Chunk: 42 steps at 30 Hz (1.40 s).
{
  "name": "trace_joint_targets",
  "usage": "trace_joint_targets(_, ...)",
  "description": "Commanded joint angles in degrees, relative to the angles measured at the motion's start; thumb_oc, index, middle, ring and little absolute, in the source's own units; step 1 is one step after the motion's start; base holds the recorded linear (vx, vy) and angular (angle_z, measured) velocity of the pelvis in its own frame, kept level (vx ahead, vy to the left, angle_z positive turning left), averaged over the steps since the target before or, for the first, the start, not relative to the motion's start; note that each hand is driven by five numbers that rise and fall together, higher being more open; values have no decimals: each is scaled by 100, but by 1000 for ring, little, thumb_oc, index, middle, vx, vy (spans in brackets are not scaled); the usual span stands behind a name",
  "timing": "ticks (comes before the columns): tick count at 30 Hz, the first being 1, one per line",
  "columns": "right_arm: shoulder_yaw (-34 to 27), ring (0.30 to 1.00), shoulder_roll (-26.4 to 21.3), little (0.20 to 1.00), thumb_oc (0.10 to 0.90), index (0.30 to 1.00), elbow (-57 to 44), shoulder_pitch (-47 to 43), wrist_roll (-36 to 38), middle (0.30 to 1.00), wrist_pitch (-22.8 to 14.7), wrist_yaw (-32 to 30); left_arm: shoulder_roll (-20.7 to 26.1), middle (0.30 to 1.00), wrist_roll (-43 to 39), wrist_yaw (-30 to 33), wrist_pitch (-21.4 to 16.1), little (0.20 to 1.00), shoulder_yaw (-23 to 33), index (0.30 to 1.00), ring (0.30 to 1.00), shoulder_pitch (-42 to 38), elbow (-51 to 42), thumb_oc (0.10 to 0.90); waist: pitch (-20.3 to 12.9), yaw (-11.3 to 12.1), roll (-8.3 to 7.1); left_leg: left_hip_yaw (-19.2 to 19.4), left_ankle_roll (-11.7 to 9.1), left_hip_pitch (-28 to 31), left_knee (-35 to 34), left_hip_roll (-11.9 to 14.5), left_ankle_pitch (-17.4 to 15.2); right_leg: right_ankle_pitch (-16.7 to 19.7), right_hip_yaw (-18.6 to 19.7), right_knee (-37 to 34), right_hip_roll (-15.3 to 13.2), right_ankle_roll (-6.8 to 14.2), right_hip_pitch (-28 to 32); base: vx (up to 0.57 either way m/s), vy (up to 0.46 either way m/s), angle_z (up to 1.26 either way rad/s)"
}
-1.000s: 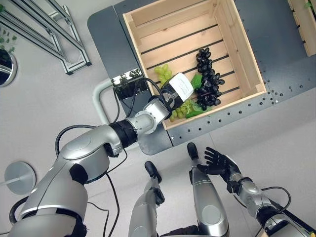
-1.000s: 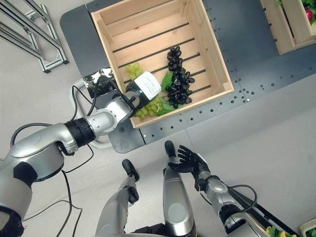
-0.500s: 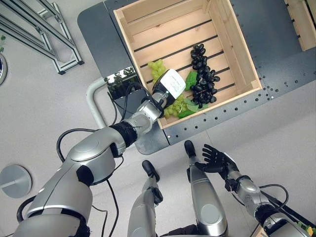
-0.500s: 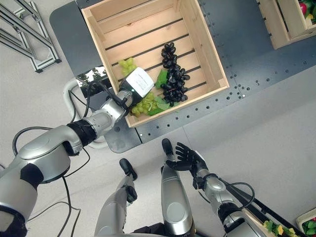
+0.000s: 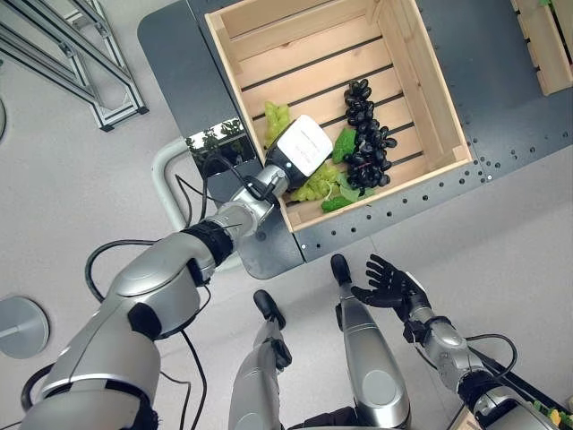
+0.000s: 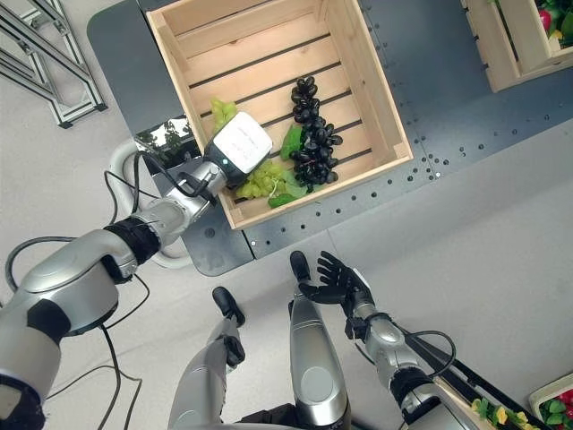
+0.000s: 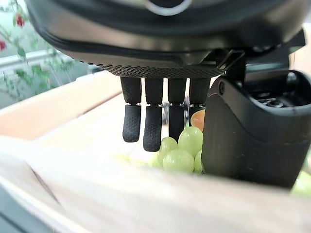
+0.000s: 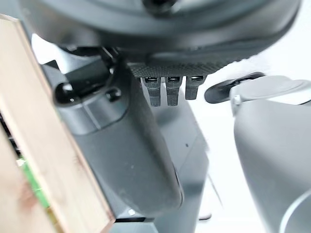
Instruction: Pick up the fruits from the basket on one side to the basket on the other side
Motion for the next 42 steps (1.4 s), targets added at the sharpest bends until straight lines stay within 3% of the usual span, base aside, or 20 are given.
trace_joint_targets(1,-502,900,-158,900,800,900,-761,476,291,900,-575,-289,725,300,271,732,78,300,931,300,300,-403,-708,400,-82,184,-286,22,-231,-73,523,251,-116,502,-180,-691,416,-343,471,-5,-45,2)
trace_joint_targets(10,-1126,900,-197,900,800,900,-2016,1251,81,900,-580,-430,1709,300,321,664,-103,300,1532,300,300,256,-2369,400,-480,338,-347,-120,-208,388,-16,196,-33,562,-288,-1128,411,-267,936,17,-52,11)
trace_joint_targets(12,-1445,900,-219,900,800,900,-2449,1685,-87,900,-593,-371,2004,300,321,815,-325,300,1849,300,300,681,-2710,400,-683,339,-407,-145,-202,676,-252,192,-20,589,-279,-1327,440,-220,1201,52,-29,9)
trace_joint_targets(17,-1875,900,-333,900,800,900,-2887,2060,-300,900,-649,-413,2269,300,76,1043,-652,300,2167,300,300,1090,-2922,400,-1012,331,-489,-107,-184,968,-518,179,22,660,-251,-1553,451,-150,1447,21,-4,0)
trace_joint_targets(18,-2072,900,-346,900,800,900,-3116,2190,-394,900,-664,-552,2313,300,-67,1236,-853,300,2368,300,300,1349,-2975,400,-1142,322,-515,-91,-172,1095,-592,178,20,669,-226,-1606,457,-129,1545,35,8,0)
trace_joint_targets(20,-2201,900,-360,900,800,900,-3261,2275,-401,900,-715,-649,2310,300,-202,1330,-922,300,2538,300,300,1557,-3065,400,-1236,318,-525,-101,-164,1164,-627,179,16,673,-198,-1623,459,-120,1599,20,13,0)
trace_joint_targets(24,-2639,900,-357,900,800,900,-3779,2534,-626,900,-782,-752,2201,300,-721,1645,-1415,300,3133,300,300,2335,-3315,400,-1556,301,-513,-115,-140,1392,-728,171,-8,712,-100,-1770,453,-98,1811,52,55,-1)
trace_joint_targets(27,-2888,900,-303,900,800,900,-4325,2652,-750,900,-866,-814,1808,300,-985,1789,-1903,300,3825,300,300,3161,-3688,400,-1787,332,-463,-147,-104,1530,-739,155,-74,689,-35,-1792,448,-102,1921,51,78,-3)
trace_joint_targets(32,-3055,900,-298,900,800,900,-4963,2519,-869,900,-783,-854,1295,300,-1359,1936,-2351,300,4214,300,300,3718,-3773,400,-2047,353,-381,-126,-65,1708,-739,146,-189,605,46,-1792,454,-113,2053,48,54,-10)
trace_joint_targets(42,-2683,900,-501,900,800,900,-5693,1798,-803,900,-407,-14,872,300,-1663,1606,-2305,300,4088,300,300,3723,-4105,400,-2346,415,-199,56,-44,1963,-739,138,-344,484,117,-1792,446,-120,2208,47,34,-15)
